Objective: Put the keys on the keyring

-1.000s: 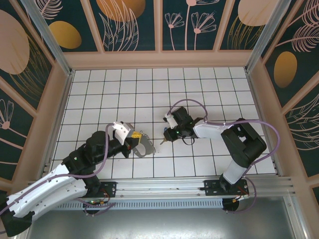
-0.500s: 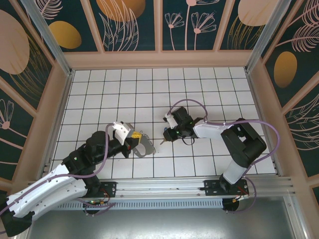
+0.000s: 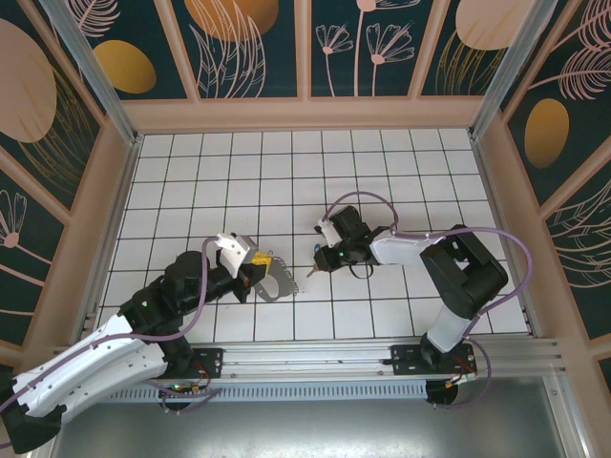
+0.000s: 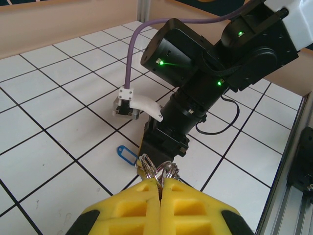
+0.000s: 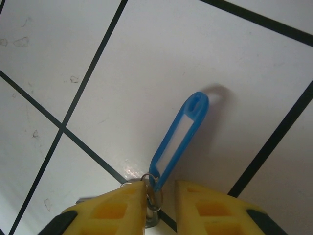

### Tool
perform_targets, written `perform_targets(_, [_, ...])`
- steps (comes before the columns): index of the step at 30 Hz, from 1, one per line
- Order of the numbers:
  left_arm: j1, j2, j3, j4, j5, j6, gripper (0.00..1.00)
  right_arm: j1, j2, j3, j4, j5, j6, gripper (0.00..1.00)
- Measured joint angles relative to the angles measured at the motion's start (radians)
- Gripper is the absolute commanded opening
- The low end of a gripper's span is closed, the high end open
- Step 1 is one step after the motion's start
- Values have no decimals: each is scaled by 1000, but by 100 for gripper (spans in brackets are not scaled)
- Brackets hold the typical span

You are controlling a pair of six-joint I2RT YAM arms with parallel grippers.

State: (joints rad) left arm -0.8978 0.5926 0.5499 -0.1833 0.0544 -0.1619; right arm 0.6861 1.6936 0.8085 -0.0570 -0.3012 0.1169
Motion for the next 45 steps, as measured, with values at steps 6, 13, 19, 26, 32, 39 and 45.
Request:
perform_targets(6, [0,0,0,0,0,0,0,-11,0,-10,17,-18,2,18])
perform_targets(13, [0,0,0,0,0,0,0,-11,0,-18,35,-48,5,22])
perform_targets(19, [0,0,0,0,0,0,0,-16,0,-27,53,-58,6,19])
perform_targets(26, [0,0,0,0,0,0,0,-19,0,-35,61,-68,14,12])
perform_targets(32, [0,0,0,0,0,0,0,-19,-14,-38,68,-84,20,3])
perform_targets(39, [0,2,0,0,0,0,0,-24,-55,-57,68,-95,12,0])
perform_targets(45, [0,5,0,0,0,0,0,-21,-152,-97,87,-138,-30,0])
